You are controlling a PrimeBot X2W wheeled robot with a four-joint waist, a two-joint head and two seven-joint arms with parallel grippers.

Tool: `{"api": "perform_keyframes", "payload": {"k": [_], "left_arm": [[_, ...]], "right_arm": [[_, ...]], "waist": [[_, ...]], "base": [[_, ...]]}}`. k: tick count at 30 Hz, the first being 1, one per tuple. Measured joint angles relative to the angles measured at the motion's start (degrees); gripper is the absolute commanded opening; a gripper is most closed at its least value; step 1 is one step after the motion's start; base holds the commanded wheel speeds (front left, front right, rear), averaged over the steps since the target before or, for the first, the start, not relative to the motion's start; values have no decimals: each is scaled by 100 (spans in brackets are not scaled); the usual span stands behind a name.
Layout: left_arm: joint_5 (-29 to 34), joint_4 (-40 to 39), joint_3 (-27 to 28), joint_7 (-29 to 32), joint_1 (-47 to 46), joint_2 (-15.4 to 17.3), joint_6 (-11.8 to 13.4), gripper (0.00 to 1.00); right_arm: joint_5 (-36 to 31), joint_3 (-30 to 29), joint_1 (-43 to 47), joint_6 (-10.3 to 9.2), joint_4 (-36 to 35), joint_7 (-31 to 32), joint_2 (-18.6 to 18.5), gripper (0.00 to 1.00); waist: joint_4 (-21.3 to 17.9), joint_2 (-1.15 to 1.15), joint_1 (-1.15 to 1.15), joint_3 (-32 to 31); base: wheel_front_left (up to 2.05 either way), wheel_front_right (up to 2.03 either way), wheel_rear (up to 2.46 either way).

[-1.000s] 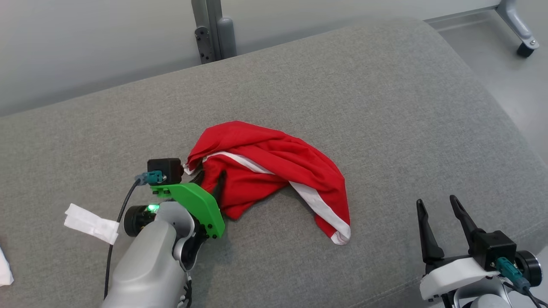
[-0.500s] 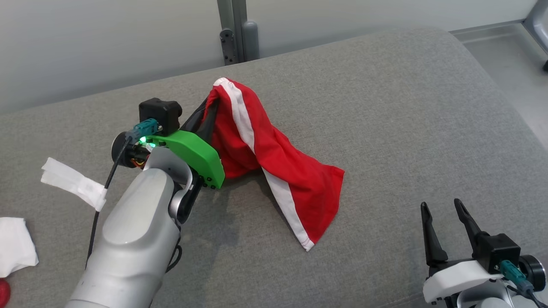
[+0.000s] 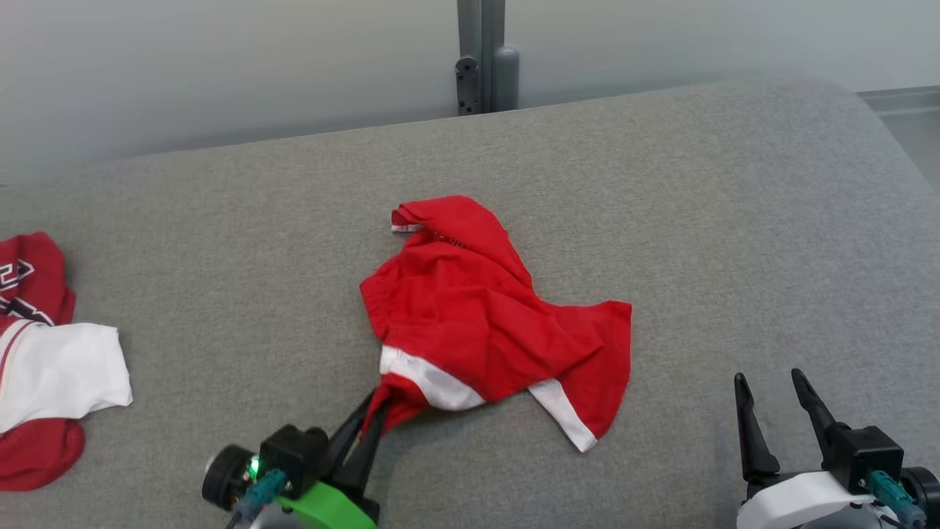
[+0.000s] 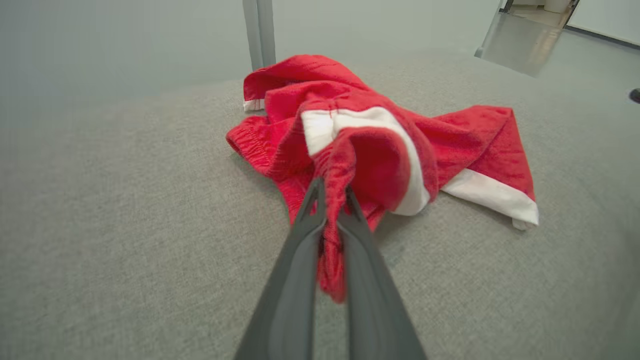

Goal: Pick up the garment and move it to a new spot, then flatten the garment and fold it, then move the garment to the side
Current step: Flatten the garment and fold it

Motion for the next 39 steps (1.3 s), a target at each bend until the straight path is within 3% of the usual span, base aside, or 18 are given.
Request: {"api": "perform_keyframes", "payload": {"k": [1,2,3,4,9,13,19,23,28,32,39], "left_arm": [[-115,-13,19,-1,159,-67,-59,34],[-198,-10,21,-4,313,-118,-110,49],[-166,-22,13,-14,421,-145,-135,95],[-158,-25,33,-21,498,-164,-168,100],[-169,63,163,-27,894,-160,-222,100],[-244,123,185,34,1051,67,-233,100],[-346,-706,341,365,763,225,-142,100],[-177,-1288,-54,849,297,-23,-166,100],[8,-1401,-922,1288,-522,-646,-263,100],[177,-927,-1566,1518,-1238,-1013,-301,100],[600,326,-2193,1841,-2277,-1159,-310,100]], "right_arm": [[-15,3,-4,0,4,0,0,100],[-31,0,-11,0,12,0,-1,100],[-42,11,-24,0,20,0,-5,100],[-49,24,-42,0,23,0,-12,100],[-80,73,-154,0,35,0,-63,100],[-81,103,-148,0,62,0,-93,100],[-76,153,-23,0,85,0,-91,100],[-60,235,-64,0,104,0,-70,100],[-21,299,-228,0,107,0,-49,100],[2,341,-338,0,113,0,-31,100],[159,304,-432,0,148,0,-13,100]], "waist": [[57,0,0,8],[121,0,0,15],[178,0,0,21],[232,0,0,27],[438,0,0,23],[470,0,0,-55],[406,0,0,-130],[266,0,0,-124],[3,0,0,-51],[-260,0,0,62],[-790,0,0,312]], "base": [[0,0,0],[0,0,0],[0,0,0],[0,0,0],[0,0,0],[0,0,0],[0,0,0],[0,0,0],[0,0,0],[0,0,0],[0,0,0]]}}
